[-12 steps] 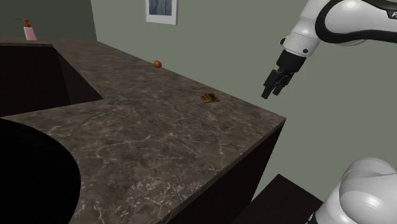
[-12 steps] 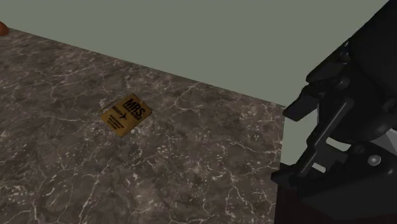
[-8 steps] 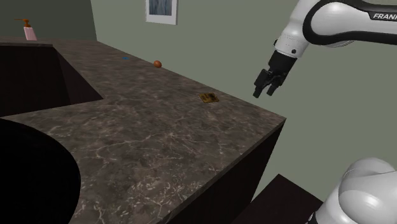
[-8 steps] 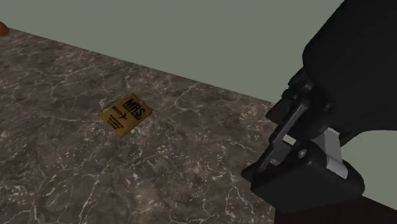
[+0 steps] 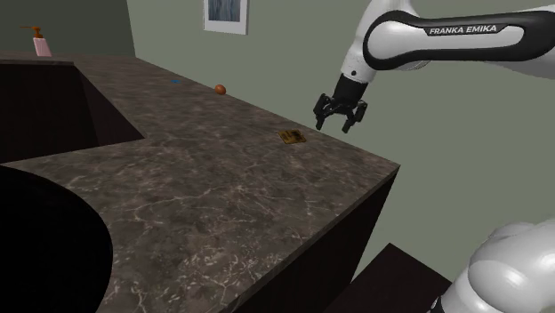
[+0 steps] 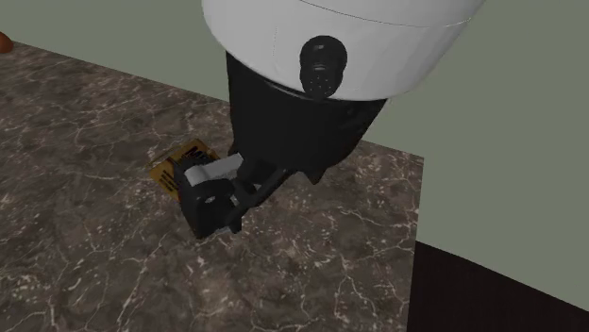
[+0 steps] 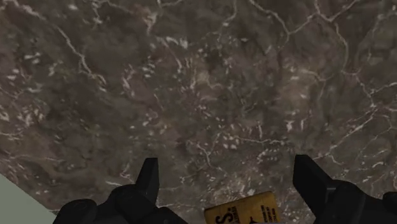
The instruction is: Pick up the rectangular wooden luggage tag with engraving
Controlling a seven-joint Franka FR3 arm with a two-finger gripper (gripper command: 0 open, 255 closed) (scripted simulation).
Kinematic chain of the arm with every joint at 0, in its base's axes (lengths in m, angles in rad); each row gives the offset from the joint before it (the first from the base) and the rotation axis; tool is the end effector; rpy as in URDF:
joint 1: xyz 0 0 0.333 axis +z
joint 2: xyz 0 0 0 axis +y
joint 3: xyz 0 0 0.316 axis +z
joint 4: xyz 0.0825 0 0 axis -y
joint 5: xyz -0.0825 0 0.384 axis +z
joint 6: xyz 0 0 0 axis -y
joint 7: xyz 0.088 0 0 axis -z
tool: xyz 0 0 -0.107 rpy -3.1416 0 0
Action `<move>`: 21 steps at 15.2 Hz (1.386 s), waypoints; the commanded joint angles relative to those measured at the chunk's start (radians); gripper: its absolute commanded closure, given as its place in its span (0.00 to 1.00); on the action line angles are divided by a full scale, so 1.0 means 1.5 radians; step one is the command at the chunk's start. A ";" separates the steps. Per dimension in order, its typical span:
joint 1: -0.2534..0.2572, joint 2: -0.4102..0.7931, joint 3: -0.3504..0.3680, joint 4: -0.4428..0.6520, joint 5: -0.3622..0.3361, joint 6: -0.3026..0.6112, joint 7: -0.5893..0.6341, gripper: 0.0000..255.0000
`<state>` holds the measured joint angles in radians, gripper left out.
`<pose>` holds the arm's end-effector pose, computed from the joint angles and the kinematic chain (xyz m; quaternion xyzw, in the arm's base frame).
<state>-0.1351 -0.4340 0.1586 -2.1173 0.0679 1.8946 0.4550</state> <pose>0.4424 0.0270 0.6042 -0.9691 0.2239 -0.1004 0.0238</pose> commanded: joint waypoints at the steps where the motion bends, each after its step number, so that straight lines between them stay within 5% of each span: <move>1: -0.016 0.047 0.015 0.031 -0.005 0.017 0.068 0.00; 9: -0.062 0.250 0.045 0.199 -0.055 0.049 0.323 0.00; 16: -0.073 0.416 0.024 0.368 -0.096 0.038 0.514 0.00; 21: -0.073 0.416 0.023 0.323 -0.097 0.082 0.516 0.00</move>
<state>-0.2453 0.1866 0.1925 -1.6233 -0.0762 2.0057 1.2245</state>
